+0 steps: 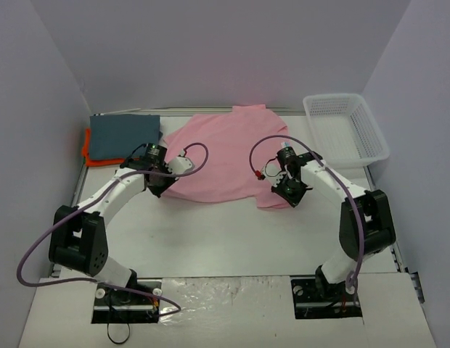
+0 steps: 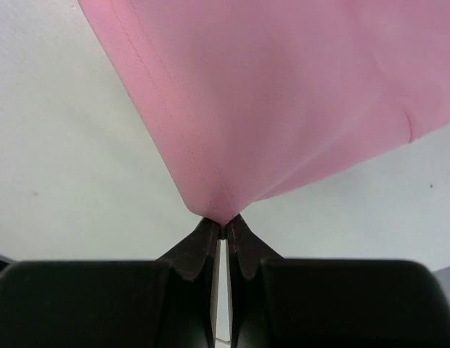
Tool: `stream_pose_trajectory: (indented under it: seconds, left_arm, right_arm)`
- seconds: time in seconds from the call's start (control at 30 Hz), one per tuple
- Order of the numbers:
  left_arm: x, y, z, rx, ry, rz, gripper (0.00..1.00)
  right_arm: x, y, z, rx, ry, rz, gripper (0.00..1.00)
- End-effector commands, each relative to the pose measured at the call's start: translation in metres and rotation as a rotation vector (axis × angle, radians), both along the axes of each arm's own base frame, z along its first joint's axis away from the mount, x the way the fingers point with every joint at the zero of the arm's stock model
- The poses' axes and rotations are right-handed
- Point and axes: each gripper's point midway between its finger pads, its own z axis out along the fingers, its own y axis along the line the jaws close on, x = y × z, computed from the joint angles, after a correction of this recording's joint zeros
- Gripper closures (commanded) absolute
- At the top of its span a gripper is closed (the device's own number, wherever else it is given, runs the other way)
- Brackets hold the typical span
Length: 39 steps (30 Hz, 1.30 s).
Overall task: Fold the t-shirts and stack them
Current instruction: Fold the flattened tshirt in 1/3 of the way
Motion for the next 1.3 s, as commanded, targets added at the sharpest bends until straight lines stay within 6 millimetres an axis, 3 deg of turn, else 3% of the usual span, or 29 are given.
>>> stream_pose_trajectory:
  seconds: [0.0,0.27,0.5,0.63,1.0,1.27]
  left_arm:
    - [-0.015,0.004,0.021,-0.002,0.009,-0.031,0.98]
    - [-0.060,0.013,0.020,0.002,0.044,-0.099,0.98]
    - [-0.101,0.014,0.017,-0.024,0.130,-0.166,0.98]
    - [-0.110,0.012,0.020,-0.036,0.141,-0.183,0.98]
    - [-0.091,0.014,0.015,-0.014,0.125,-0.130,0.97]
    - [-0.063,0.013,0.020,0.013,0.091,-0.089,0.98]
  right_arm:
    - [-0.030,-0.012,0.018,-0.006,0.034,-0.028,1.00]
    - [-0.076,-0.023,0.044,0.020,0.055,-0.017,1.00]
    - [-0.099,-0.015,0.071,0.107,0.067,0.014,1.00]
    - [-0.106,-0.014,0.081,0.120,0.072,0.029,1.00]
    - [-0.067,-0.016,0.076,0.093,0.052,0.039,1.00]
    - [-0.017,-0.018,0.078,0.090,0.044,0.028,1.00]
